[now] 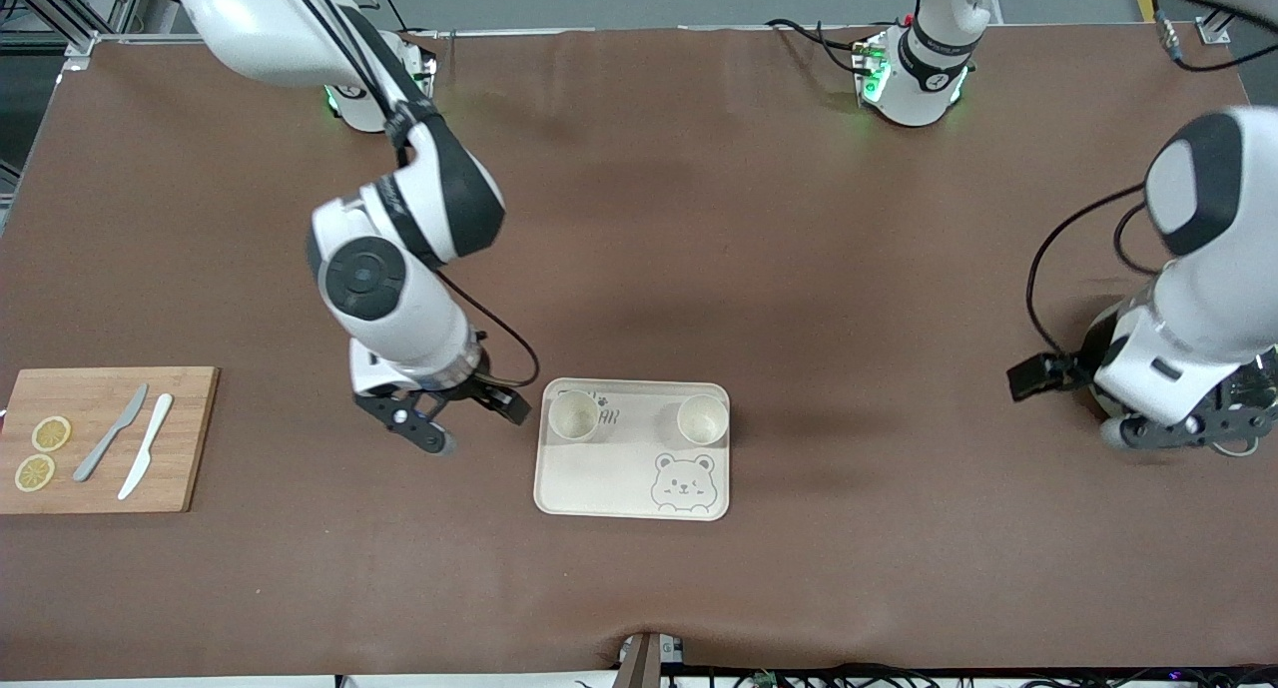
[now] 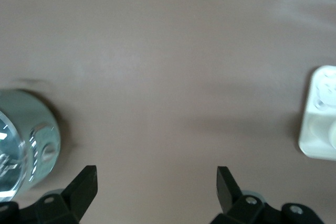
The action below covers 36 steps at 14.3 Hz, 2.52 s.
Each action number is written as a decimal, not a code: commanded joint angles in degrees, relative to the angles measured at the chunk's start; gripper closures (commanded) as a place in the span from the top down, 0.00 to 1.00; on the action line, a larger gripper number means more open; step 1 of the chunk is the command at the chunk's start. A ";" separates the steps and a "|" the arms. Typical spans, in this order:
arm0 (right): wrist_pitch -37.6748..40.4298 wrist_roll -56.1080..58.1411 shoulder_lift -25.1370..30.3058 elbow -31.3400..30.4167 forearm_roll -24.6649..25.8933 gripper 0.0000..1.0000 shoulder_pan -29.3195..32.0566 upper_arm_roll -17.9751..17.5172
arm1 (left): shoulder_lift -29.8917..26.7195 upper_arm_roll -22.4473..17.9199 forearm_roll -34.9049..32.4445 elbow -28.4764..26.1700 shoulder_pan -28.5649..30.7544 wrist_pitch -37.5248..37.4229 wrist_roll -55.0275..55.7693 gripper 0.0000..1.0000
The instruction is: Place white IKEA cup upright on tray with both arms
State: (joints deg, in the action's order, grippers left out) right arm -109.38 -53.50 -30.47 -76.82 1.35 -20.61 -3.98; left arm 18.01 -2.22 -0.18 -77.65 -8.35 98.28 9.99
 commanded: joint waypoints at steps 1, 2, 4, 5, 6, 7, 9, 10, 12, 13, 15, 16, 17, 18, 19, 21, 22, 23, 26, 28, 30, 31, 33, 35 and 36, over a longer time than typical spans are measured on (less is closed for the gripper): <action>7.31 9.52 5.75 -1.66 -0.03 1.00 6.17 -0.76 | -5.35 0.11 0.62 -1.54 1.66 -5.71 -2.07 1.00; 9.68 13.56 7.34 -1.67 -0.03 1.00 8.02 -0.76 | -5.88 0.37 0.71 -1.45 2.36 -7.21 -2.43 1.00; 12.68 21.56 10.06 -2.10 -0.12 1.00 12.58 -0.85 | -7.81 0.46 0.97 -2.41 2.37 -7.66 -2.87 1.00; 13.74 24.81 11.56 -2.54 -0.12 1.00 14.26 -0.76 | -9.03 0.46 0.97 -3.73 2.02 -7.66 -2.78 1.00; 14.53 27.28 13.14 -3.15 -0.04 1.00 15.84 -0.67 | -10.96 0.46 0.97 -6.35 2.28 -6.97 -2.78 1.00; 15.41 30.79 14.63 -3.77 -0.12 1.00 17.95 -0.76 | -13.42 0.46 1.06 -9.86 2.37 -6.09 -2.87 1.00; 15.95 41.32 16.75 -4.48 -0.12 1.00 22.87 -0.67 | -18.52 0.55 0.79 -16.46 2.54 -5.20 -2.70 1.00; 16.82 44.76 17.89 -4.48 0.05 1.00 24.20 -0.67 | -19.06 0.72 0.71 -16.66 2.55 -5.81 -1.74 1.00; 19.45 46.64 20.96 -4.74 0.40 1.00 25.43 -0.59 | -18.45 0.64 0.71 -14.91 2.46 -6.26 -1.82 1.00; 20.33 48.04 22.72 -5.09 0.67 1.00 25.44 -0.59 | -18.19 0.55 0.79 -14.64 2.46 -6.34 -1.90 1.00; 21.48 55.74 26.67 -7.45 1.19 1.00 26.14 -0.59 | -17.66 0.46 0.71 -14.29 2.55 -6.26 -2.69 1.00; 21.66 59.53 28.43 -9.12 1.20 1.00 27.01 -0.59 | -17.57 0.37 0.71 -14.20 2.63 -6.26 -2.78 1.00; 21.31 60.09 30.36 -11.22 1.11 1.00 27.28 -0.67 | -17.48 0.37 0.71 -14.20 2.81 -6.26 -2.87 1.00; 20.96 60.09 32.29 -13.25 1.02 1.00 27.11 -0.67 | -17.31 0.37 0.71 -13.85 2.81 -6.26 -2.87 1.00; 20.96 60.09 33.88 -14.66 1.02 1.00 26.85 -0.85 | -16.87 0.29 0.71 -13.67 2.64 -6.26 -2.87 1.00; 20.70 60.09 34.25 -15.46 1.02 1.00 26.58 -1.03 | -16.87 0.37 0.71 -13.58 2.63 -6.34 -3.31 1.00; 20.26 60.09 33.90 -15.46 0.32 1.00 27.02 -0.85 | -16.87 0.37 0.79 -13.58 2.63 -6.43 -3.31 1.00; 20.34 60.18 33.90 -15.46 -0.03 1.00 26.93 -0.85 | -16.96 0.37 0.71 -13.41 2.63 -6.43 -3.31 1.00; 20.70 60.35 33.90 -14.85 0.57 1.00 24.66 -1.11 | -17.22 0.28 0.71 -14.10 2.72 -9.05 -3.31 1.00; 20.70 60.27 33.63 -13.80 0.58 1.00 25.00 -0.94 | -16.87 0.37 0.62 -13.15 2.46 -9.16 -3.22 1.00; 20.61 60.62 33.54 -13.62 0.76 1.00 25.26 -0.76 | -16.00 0.37 0.71 -11.13 2.54 -9.16 -2.79 1.00; 20.61 60.71 33.54 -13.62 0.76 1.00 25.35 -0.76 | -14.95 0.37 0.62 -9.99 2.55 -9.51 -2.35 1.00; 20.52 60.88 33.54 -13.62 0.84 1.00 25.44 -0.67 | -14.58 0.37 0.53 -9.45 2.28 -9.51 -2.08 1.00; 20.52 60.88 33.54 -13.62 1.02 1.00 25.44 -0.67 | -14.58 0.55 0.27 -9.45 1.93 -9.60 -0.94 1.00; 20.52 60.88 33.54 -13.62 1.02 1.00 25.35 -0.67 | -14.58 0.55 0.27 -9.45 1.93 -9.60 -0.85 1.00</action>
State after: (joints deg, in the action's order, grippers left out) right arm -88.97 6.43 2.45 -90.53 1.67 4.38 -4.48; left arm 2.66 -1.94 -0.18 -88.99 -6.31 90.04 8.30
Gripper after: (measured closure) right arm 0.000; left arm 0.000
